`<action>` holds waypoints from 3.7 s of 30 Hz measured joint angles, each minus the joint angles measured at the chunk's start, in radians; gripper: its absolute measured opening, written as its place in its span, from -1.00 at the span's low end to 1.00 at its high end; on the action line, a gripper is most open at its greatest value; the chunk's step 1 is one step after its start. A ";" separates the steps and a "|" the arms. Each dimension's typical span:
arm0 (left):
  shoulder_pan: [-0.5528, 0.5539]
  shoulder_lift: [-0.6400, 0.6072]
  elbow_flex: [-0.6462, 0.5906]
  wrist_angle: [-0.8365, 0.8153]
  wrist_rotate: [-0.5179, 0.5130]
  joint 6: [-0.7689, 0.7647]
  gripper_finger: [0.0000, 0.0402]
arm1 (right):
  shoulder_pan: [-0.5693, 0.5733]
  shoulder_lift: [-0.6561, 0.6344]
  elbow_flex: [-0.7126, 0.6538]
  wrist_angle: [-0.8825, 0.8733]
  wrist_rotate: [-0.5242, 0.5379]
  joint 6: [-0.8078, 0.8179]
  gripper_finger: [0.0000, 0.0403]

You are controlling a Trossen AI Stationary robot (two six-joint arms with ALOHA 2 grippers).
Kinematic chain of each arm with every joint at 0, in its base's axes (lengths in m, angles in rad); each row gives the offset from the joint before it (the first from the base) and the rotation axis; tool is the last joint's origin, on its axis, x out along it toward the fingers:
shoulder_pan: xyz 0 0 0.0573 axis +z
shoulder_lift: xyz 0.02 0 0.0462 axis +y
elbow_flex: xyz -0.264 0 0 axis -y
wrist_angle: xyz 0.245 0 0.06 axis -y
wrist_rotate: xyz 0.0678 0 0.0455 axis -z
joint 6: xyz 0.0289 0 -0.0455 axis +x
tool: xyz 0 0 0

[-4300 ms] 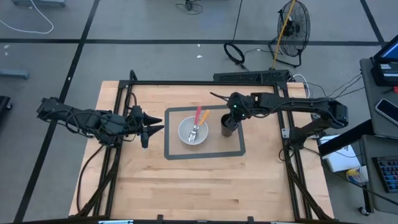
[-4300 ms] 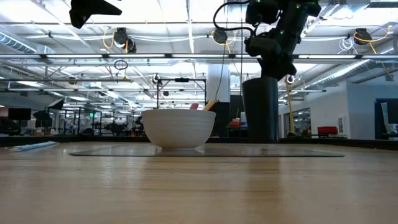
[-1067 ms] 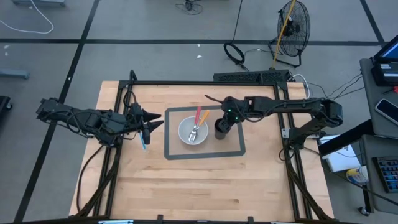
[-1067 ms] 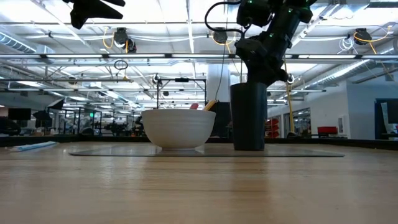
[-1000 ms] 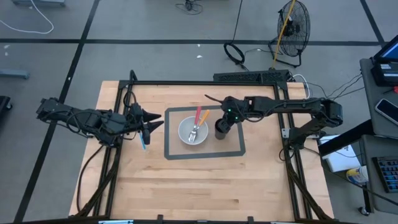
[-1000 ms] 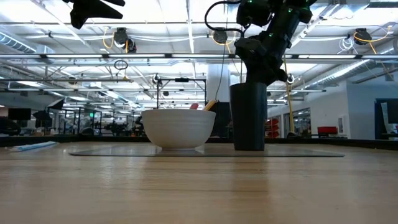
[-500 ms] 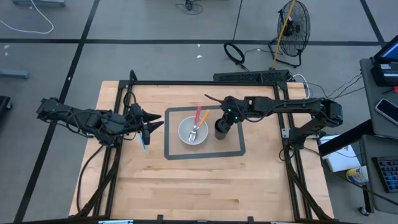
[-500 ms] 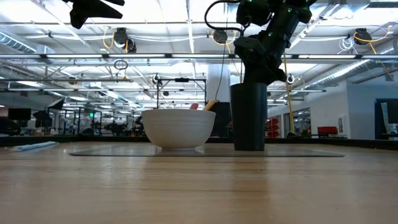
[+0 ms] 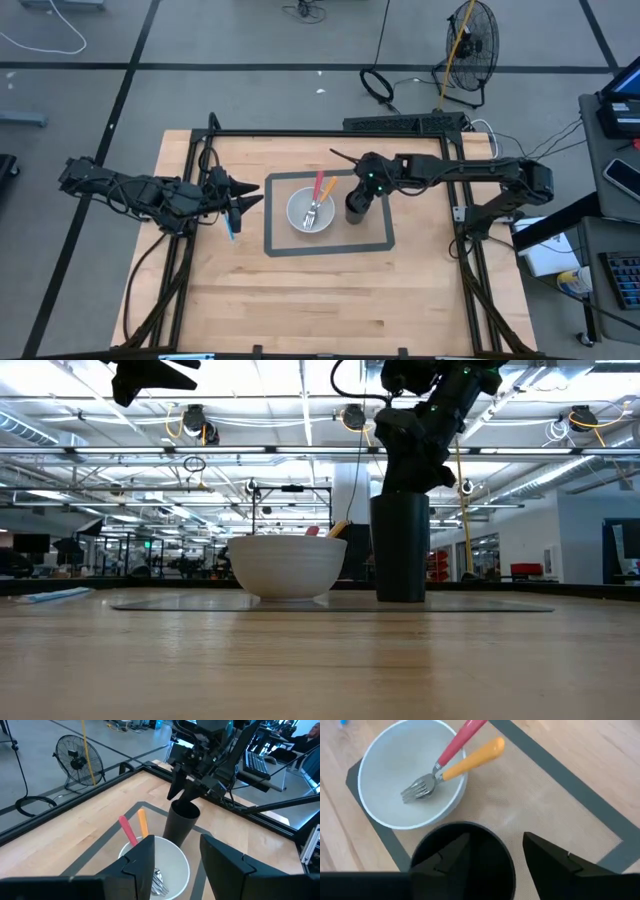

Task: Pick & Place Utensil
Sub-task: Put the blue straw into the black cup on the table mat

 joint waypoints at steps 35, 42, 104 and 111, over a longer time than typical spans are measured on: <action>0.438 0.254 -0.001 -0.739 0.343 -0.758 -0.67 | 0.002 -0.565 0.000 -0.010 0.084 -0.076 -0.09; 0.625 0.324 -0.001 -0.743 0.471 -0.598 -0.72 | 0.002 -0.581 0.000 -0.018 0.082 -0.084 -0.09; 1.209 0.644 -0.167 -0.487 0.518 -0.264 0.08 | 0.031 -0.580 -0.073 0.007 0.111 -0.067 -0.09; 1.193 0.645 -0.170 -0.455 0.521 -0.298 -0.32 | 0.031 -0.580 -0.073 0.006 0.111 -0.060 -0.09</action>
